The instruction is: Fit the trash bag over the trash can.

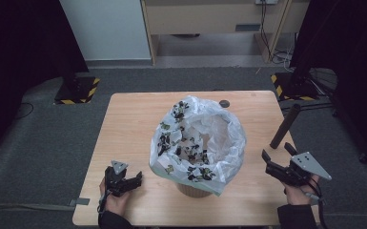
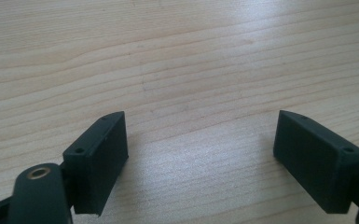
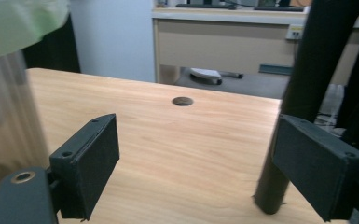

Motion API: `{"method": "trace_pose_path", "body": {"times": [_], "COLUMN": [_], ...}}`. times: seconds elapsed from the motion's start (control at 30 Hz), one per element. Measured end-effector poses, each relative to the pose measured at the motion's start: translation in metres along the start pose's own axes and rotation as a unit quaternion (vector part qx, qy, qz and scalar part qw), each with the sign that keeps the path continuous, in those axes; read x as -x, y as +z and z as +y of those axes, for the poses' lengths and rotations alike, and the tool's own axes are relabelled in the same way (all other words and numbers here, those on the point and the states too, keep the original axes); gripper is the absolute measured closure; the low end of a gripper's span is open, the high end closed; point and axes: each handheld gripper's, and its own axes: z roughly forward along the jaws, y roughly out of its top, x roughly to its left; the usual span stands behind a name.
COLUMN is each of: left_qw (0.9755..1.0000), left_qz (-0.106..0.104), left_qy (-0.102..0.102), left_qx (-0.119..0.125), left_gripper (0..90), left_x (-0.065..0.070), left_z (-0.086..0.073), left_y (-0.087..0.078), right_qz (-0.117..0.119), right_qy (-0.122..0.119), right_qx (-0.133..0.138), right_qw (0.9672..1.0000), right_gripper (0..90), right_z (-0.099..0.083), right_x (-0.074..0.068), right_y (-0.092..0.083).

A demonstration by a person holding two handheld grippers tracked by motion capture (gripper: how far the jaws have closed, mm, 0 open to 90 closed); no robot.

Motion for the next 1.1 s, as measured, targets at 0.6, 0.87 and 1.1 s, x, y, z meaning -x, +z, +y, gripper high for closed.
{"method": "trace_pose_path", "body": {"times": [0.6, 0.87, 1.1], "left_qw": [0.9999, 0.9998, 0.9999], "left_qz": [-0.008, -0.016, -0.010], "left_qy": [0.007, 0.012, 0.009], "left_qx": [-0.002, -0.004, -0.008], "left_gripper": [15.3, 12.4, 9.3], "left_x": [-0.001, -0.007, -0.019], "left_z": [-0.002, -0.005, -0.008], "left_y": [-0.003, -0.005, -0.008], "right_qz": [0.064, 0.047, 0.037], "right_qy": [-0.048, -0.049, -0.017], "right_qx": [-0.194, -0.260, -0.279], "right_qw": [0.9777, 0.9632, 0.9594], "right_gripper": [10.8, 8.0, 8.2], "right_z": [-0.067, -0.076, -0.077], "right_x": [-0.004, 0.015, 0.029], "right_y": [0.020, 0.024, 0.024]}}
